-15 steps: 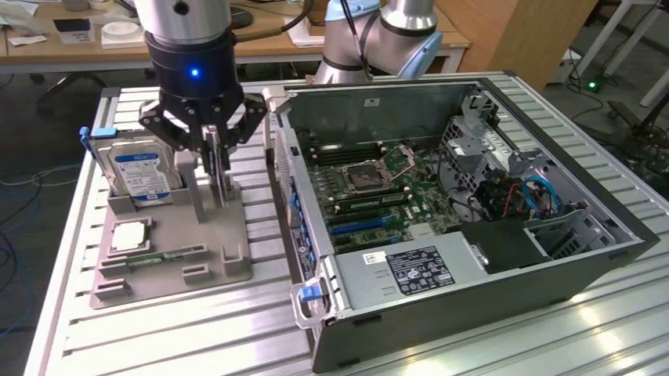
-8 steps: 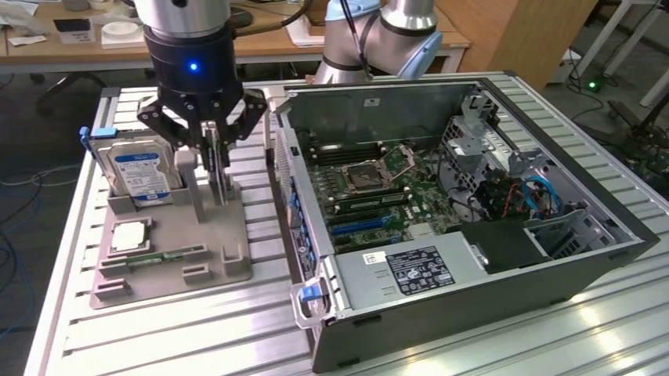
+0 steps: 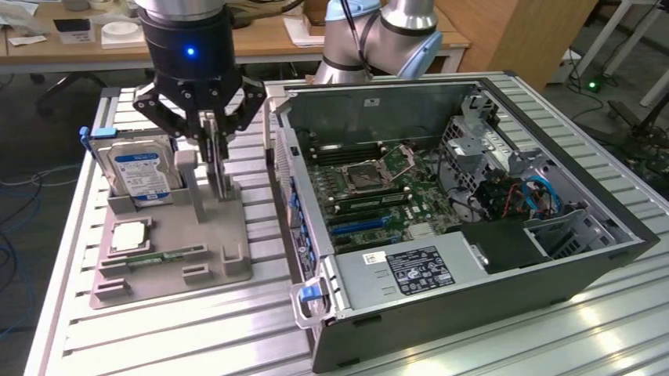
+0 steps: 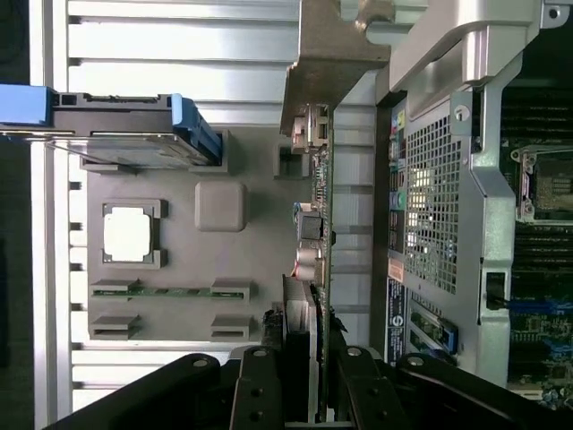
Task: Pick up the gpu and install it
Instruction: 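Pick up the gpu and move the gpu toward the slot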
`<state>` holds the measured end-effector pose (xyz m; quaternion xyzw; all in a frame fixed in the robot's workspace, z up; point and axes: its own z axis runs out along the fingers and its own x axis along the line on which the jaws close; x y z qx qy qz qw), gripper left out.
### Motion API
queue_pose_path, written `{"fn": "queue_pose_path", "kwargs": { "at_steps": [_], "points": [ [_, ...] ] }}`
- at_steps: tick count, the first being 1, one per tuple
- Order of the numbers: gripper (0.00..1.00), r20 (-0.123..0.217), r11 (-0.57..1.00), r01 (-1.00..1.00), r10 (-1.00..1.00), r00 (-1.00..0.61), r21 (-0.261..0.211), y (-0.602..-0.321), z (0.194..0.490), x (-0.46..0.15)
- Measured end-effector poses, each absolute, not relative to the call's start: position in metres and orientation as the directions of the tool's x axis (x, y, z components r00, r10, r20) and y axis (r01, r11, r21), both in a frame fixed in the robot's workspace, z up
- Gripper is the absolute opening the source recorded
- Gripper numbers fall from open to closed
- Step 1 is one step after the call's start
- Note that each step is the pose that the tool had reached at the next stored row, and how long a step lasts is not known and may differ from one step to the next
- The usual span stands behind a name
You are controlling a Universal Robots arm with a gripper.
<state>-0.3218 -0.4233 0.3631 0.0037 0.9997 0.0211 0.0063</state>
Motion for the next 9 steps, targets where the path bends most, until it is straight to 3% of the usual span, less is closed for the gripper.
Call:
{"fn": "queue_pose_path", "kwargs": {
  "at_steps": [9],
  "points": [
    [0.28,-0.012,0.999,0.007,0.008,-1.000,0.043,-0.424,0.377,-0.322]
  ]
}}
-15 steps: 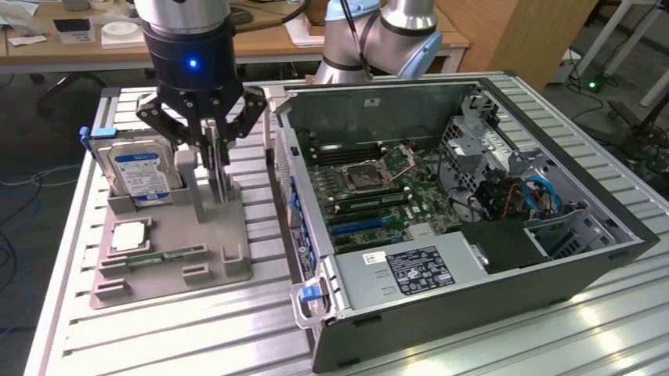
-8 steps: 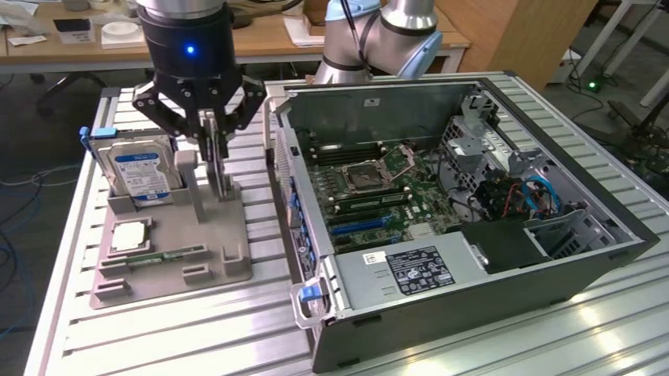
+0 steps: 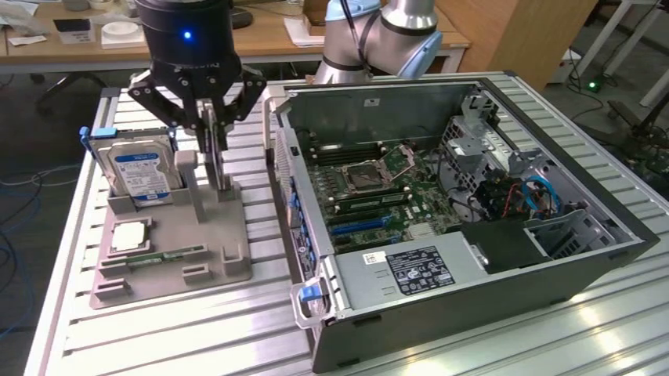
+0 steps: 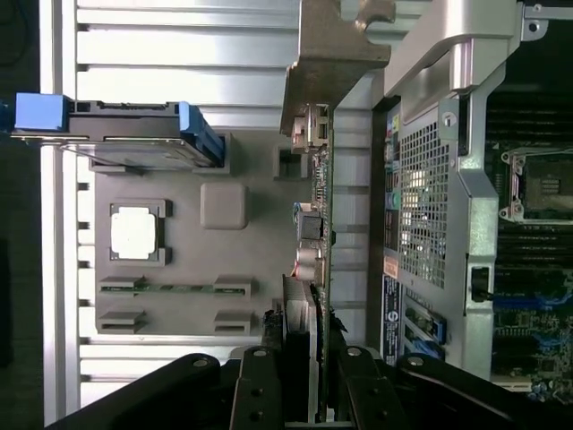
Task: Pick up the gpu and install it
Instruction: 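Pick up the gpu and move the gpu toward the slot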
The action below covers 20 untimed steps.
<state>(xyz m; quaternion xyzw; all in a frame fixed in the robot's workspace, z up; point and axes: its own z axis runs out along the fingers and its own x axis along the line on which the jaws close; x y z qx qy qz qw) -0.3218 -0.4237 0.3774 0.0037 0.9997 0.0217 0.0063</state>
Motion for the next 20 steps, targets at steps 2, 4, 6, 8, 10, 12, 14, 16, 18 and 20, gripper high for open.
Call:
{"fn": "queue_pose_path", "kwargs": {
  "at_steps": [2,4,6,8,10,12,14,16,18,20],
  "points": [
    [0.28,-0.012,0.999,0.007,0.008,-1.000,0.044,-0.424,0.380,-0.322],
    [0.28,-0.012,0.999,0.007,0.008,-1.000,0.044,-0.424,0.383,-0.322],
    [0.28,-0.012,0.999,0.007,0.008,-1.000,0.045,-0.424,0.385,-0.322],
    [0.28,-0.012,0.999,0.007,0.008,-1.000,0.045,-0.424,0.388,-0.322],
    [0.28,-0.012,0.999,0.007,0.008,-1.000,0.045,-0.424,0.390,-0.322],
    [0.28,-0.012,0.999,0.007,0.008,-1.000,0.045,-0.424,0.394,-0.322],
    [0.28,-0.012,0.999,0.007,0.008,-1.000,0.045,-0.425,0.396,-0.322],
    [0.28,-0.012,0.999,0.007,0.008,-1.000,0.045,-0.425,0.399,-0.322],
    [0.28,-0.012,0.999,0.007,0.008,-1.000,0.046,-0.425,0.403,-0.322],
    [0.28,-0.013,0.999,0.007,0.008,-1.000,0.046,-0.425,0.405,-0.322]
  ]
}}
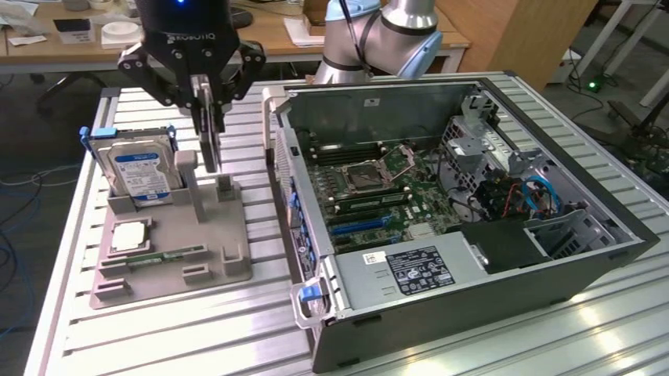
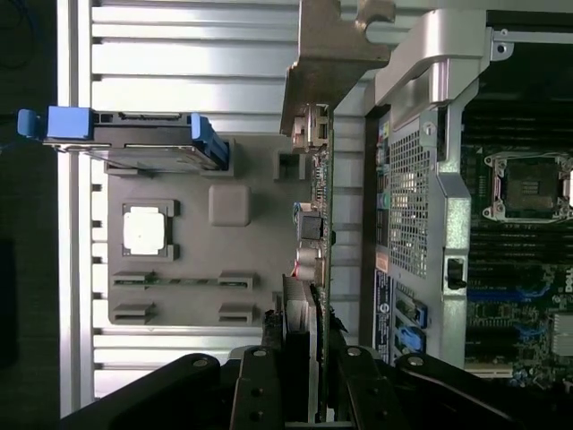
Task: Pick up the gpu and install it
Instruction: 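Pick up the gpu and move the gpu toward the slot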
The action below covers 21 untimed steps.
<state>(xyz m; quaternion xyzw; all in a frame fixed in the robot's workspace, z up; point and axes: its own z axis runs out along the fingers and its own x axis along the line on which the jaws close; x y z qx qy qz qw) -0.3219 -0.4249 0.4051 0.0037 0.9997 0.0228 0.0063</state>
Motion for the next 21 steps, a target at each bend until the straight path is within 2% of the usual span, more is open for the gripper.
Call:
{"fn": "queue_pose_path", "kwargs": {
  "at_steps": [21],
  "points": [
    [0.28,-0.012,0.999,0.007,0.008,-1.000,0.046,-0.4252,0.4130,-0.3152]
  ]
}}
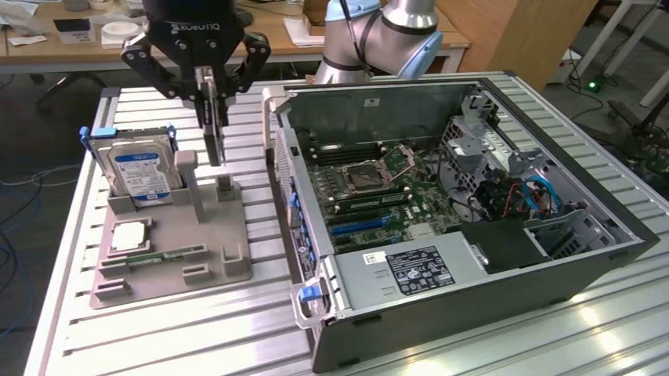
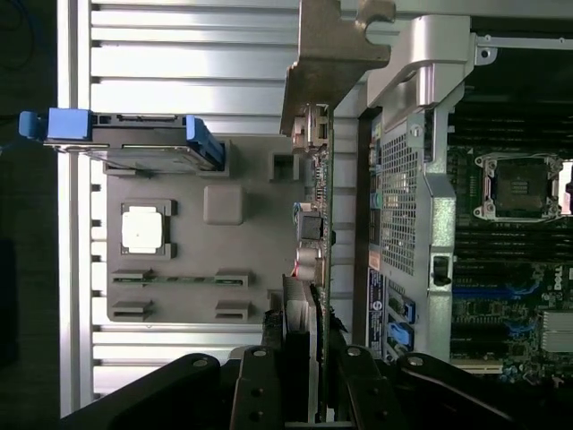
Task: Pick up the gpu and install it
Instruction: 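Pick up the gpu and move the gpu toward the slot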
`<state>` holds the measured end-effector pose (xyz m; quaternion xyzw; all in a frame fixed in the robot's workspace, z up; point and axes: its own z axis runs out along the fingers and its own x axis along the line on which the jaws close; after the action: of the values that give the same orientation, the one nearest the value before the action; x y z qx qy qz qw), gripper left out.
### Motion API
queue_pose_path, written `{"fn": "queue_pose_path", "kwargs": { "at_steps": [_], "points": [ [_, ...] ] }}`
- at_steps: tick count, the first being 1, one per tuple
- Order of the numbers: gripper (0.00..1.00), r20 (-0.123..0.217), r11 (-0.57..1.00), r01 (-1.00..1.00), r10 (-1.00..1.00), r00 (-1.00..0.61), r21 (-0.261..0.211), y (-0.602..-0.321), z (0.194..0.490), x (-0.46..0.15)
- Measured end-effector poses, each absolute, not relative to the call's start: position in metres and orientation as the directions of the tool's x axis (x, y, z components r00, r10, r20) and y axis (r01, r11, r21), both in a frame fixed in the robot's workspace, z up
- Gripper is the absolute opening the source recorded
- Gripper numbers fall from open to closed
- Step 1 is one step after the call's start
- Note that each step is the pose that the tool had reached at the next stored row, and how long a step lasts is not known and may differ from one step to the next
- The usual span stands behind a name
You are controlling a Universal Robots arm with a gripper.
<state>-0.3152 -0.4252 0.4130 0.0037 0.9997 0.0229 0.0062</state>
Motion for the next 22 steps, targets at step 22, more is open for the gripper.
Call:
{"fn": "queue_pose_path", "kwargs": {
  "at_steps": [22],
  "points": [
    [0.28,-0.012,0.999,0.007,0.008,-1.000,0.046,-0.425,0.413,-0.289]
  ]
}}
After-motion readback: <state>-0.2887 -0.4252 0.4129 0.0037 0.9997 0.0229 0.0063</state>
